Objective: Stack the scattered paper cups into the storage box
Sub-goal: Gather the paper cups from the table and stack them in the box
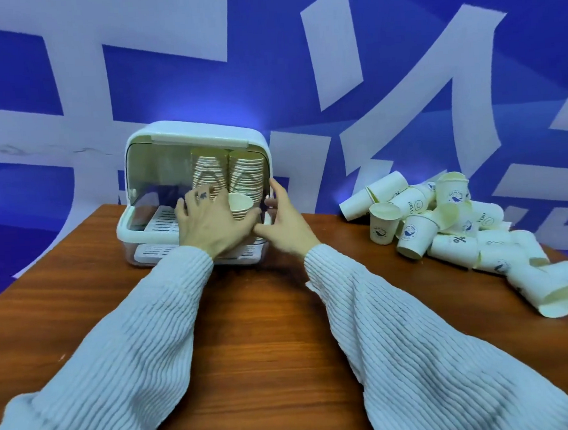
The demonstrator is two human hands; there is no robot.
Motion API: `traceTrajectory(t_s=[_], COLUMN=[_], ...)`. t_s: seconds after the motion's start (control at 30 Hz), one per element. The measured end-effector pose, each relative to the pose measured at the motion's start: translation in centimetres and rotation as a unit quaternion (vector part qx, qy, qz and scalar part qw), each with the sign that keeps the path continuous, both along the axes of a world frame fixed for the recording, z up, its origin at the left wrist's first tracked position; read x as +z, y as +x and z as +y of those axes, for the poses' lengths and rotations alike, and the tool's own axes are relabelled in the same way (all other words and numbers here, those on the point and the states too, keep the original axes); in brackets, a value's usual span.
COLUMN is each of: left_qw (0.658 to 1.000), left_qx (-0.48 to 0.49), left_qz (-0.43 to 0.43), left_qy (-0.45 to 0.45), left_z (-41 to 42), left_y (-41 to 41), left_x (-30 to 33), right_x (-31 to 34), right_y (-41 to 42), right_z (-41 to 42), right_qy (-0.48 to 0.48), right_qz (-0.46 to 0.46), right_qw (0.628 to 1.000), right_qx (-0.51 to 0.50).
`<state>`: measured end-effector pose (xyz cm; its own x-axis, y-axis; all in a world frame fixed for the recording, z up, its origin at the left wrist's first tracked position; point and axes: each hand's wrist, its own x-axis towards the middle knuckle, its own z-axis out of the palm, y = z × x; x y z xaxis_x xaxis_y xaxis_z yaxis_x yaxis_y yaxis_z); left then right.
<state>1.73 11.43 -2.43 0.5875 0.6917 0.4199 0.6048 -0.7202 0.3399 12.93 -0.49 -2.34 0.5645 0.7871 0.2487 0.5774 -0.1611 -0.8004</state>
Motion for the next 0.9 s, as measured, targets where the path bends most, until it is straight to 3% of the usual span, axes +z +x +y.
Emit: traceTrajectory(t_s=[0.07,0.17,0.23,0.37,0.53,0.73,0.9], left_qw=[0.999,0.986,0.972,0.965,0.951,0.917,0.901], left_qx=[0.005,-0.03,-0.1,-0.202,-0.25,-0.244,-0.26], left_qz=[0.015,-0.101,-0.165,-0.165,-0.13,-0.165,-0.181], left_qy=[0.039,0.131,0.135,0.005,-0.129,-0.269,-0.296], left_z=[-0.4,-3.1,-6.3,-12.6,-17.5,-18.5,-18.7], left_y=[0.3,1.3,3.0,7.7,13.4,19.9,23.4], left_x=[0.1,0.4,0.1,-1.8,-3.6,-3.9,-4.1], right_x=[-1.1,-2.2,-2.4,-2.5,-4.4,-5.6,-6.0], right_y=[0.5,2.4,4.2,7.8,11.5,14.7,16.1], right_z=[-2.3,-6.5,-9.7,-15.3,-21.2,-21.8,-20.9], right_qy=[0.016,0.026,0.03,0.064,0.116,0.081,0.035], right_qz=[0.01,-0.003,-0.006,-0.009,-0.017,0.037,0.024], right_qw=[1.0,0.996,0.988,0.956,0.905,0.908,0.912], right_qx=[-0.024,-0.09,-0.15,-0.285,-0.41,-0.409,-0.408])
